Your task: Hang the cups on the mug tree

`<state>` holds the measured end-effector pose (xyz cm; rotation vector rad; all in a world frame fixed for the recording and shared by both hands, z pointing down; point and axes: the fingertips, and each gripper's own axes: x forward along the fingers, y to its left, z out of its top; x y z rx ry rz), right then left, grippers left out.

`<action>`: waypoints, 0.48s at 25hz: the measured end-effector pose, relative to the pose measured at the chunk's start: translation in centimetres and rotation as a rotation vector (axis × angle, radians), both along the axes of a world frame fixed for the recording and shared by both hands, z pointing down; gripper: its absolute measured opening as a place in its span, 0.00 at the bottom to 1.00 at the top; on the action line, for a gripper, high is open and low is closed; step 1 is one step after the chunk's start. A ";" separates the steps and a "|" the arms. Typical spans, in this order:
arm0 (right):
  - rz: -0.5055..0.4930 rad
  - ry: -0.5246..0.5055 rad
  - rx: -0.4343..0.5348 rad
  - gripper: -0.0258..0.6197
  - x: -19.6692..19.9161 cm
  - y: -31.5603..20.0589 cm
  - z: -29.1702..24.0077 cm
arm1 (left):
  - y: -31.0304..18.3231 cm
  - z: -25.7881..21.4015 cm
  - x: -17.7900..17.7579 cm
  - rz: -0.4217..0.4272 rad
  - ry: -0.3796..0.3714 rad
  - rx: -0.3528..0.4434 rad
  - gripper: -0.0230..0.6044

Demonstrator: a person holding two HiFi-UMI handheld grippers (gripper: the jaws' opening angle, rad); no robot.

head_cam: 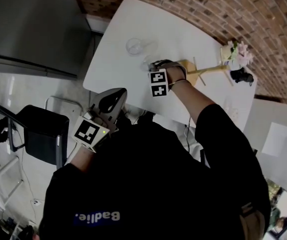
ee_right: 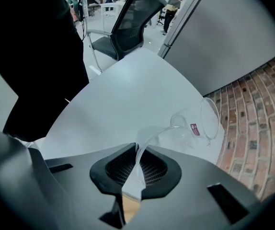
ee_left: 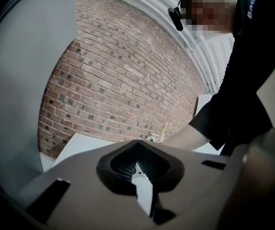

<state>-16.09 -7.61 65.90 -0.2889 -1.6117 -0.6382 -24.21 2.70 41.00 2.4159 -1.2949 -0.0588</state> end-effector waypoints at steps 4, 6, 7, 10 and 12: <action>0.084 -0.081 -0.003 0.11 -0.2 1.1 -1.5 | -0.1 -0.1 0.0 0.020 -0.007 0.003 0.04; 0.127 -0.126 -0.018 0.11 -0.2 1.9 -2.8 | -0.2 -0.2 0.3 0.033 -0.008 0.006 0.04; 0.152 -0.154 -0.027 0.11 -0.2 2.2 -3.7 | -0.2 -0.3 0.4 0.041 -0.008 0.009 0.04; 0.233 -0.237 -0.051 0.11 0.1 3.2 -6.3 | -0.5 -0.6 0.9 0.073 -0.010 0.017 0.04; 0.279 -0.277 -0.061 0.11 0.8 3.8 -7.6 | -0.7 -0.7 1.3 0.094 -0.013 0.020 0.04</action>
